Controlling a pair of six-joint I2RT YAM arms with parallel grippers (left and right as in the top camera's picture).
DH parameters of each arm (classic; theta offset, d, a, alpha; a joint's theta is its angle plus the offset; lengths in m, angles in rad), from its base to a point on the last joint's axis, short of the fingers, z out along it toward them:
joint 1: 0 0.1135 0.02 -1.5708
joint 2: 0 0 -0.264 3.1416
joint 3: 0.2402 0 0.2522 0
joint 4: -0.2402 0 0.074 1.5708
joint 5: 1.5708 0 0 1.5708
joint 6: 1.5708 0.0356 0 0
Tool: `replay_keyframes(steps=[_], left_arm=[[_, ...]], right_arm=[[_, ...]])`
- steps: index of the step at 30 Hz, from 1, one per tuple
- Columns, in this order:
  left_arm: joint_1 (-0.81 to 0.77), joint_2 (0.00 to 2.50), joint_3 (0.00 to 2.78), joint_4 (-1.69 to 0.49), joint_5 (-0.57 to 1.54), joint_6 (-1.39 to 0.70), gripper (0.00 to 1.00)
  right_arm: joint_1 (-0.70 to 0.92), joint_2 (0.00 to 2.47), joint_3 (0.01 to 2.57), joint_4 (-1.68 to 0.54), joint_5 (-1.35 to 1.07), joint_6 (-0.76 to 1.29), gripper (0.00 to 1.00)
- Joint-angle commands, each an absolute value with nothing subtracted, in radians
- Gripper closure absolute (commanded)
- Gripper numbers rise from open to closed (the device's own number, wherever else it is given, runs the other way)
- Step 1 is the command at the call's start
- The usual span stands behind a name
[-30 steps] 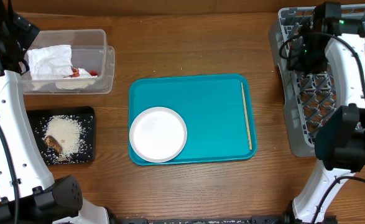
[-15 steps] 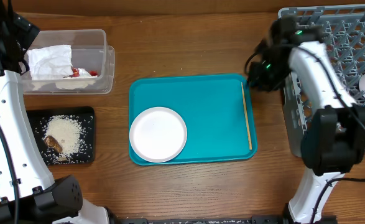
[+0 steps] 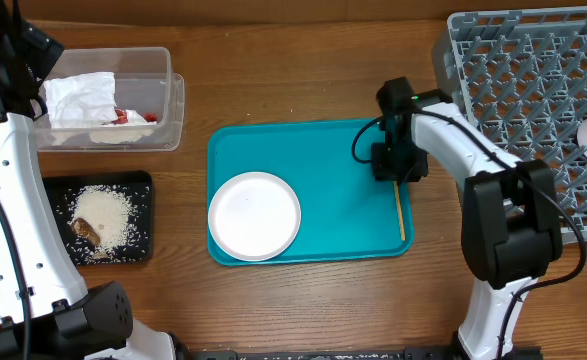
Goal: Sort waste into correct bins and load items into the dishwasher
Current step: 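Return the right gripper to the tray and grasp the remaining chopstick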
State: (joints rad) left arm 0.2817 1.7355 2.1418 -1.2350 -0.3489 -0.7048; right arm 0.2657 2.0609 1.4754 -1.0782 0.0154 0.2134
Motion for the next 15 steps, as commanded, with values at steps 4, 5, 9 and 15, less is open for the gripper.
replay_keyframes(steps=[4,5,9,15], left_arm=[[0.281,1.74,2.144,-1.234,-0.366,-0.711,0.0],[0.281,1.74,2.144,-1.234,-0.366,-0.711,0.0],[0.281,1.74,2.144,-1.234,-0.366,-0.711,0.0],[0.281,1.74,2.144,-1.234,-0.366,-0.711,0.0]], right_arm=[[0.278,2.033,1.426,-1.02,0.122,0.244,0.56],[0.278,2.033,1.415,-1.01,0.121,0.244,0.56],[0.278,2.033,1.383,-0.984,0.093,0.264,0.65],[0.286,2.033,1.39,-0.975,0.065,0.289,0.96]])
